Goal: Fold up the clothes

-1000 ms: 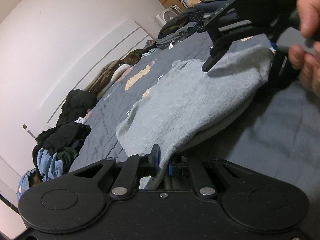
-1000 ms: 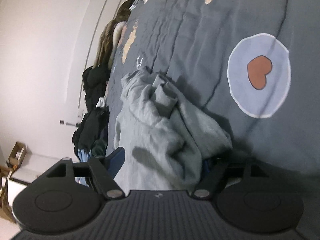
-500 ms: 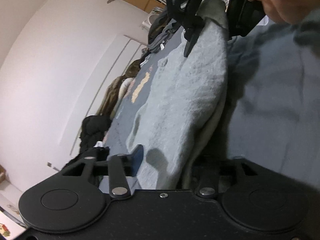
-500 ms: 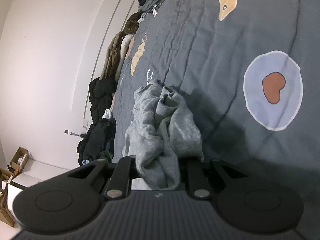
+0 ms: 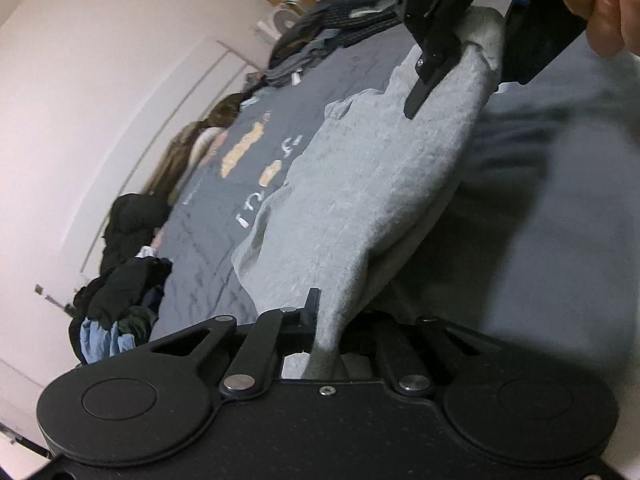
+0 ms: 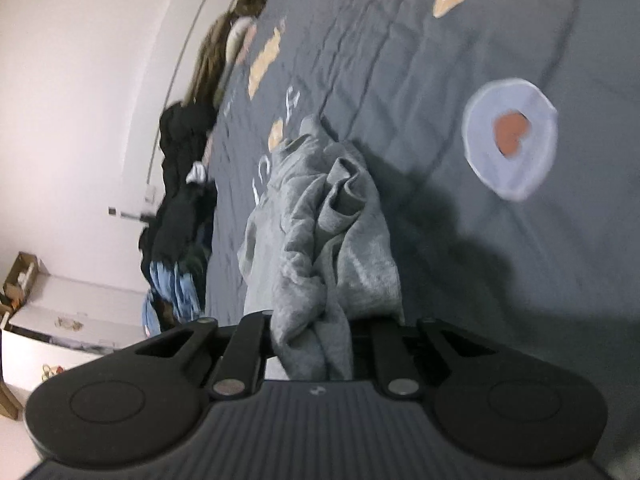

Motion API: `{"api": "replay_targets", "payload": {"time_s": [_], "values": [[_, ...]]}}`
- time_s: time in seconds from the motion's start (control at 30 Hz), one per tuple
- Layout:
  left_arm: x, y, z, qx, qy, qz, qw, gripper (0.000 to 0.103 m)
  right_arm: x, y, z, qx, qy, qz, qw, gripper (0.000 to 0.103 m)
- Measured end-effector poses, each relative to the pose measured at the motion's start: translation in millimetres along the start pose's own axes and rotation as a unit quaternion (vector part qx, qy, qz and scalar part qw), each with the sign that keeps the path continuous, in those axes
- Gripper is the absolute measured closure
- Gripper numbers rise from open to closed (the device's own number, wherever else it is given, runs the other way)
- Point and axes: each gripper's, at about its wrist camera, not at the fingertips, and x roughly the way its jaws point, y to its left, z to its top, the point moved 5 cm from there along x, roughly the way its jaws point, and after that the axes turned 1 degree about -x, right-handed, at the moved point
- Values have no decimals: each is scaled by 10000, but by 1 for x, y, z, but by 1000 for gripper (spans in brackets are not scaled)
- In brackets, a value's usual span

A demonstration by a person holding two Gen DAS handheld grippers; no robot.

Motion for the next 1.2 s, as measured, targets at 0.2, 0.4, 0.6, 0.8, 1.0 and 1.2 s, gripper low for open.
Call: {"api": "replay_targets", "payload": {"time_s": [0.2,0.4,0.6,0.8,1.0,1.2], "values": [[-63,-44,-34,20,390,-895,9952,93,-43,-19,-33,-248,136,-600,9978,89],[-96,-53,-51,-153,1023,-1926,9758,66,-87,-38,-66,-496,272,-1197,9912,69],[-117,31,-37,-2112,489,-2332,9480,59,-86,8,-40,-1681,58,-1034,9803,53],[-83,105,-19,-3708,9,-2191,9025,50,-76,69,-2,-3033,-232,-691,9501,46],[-3,148,8,-4886,-72,-1980,8497,50,-22,103,35,-3687,-53,-360,9288,44],[58,160,13,-5168,64,-1605,8409,50,49,101,64,-3947,396,-258,9176,44]]}}
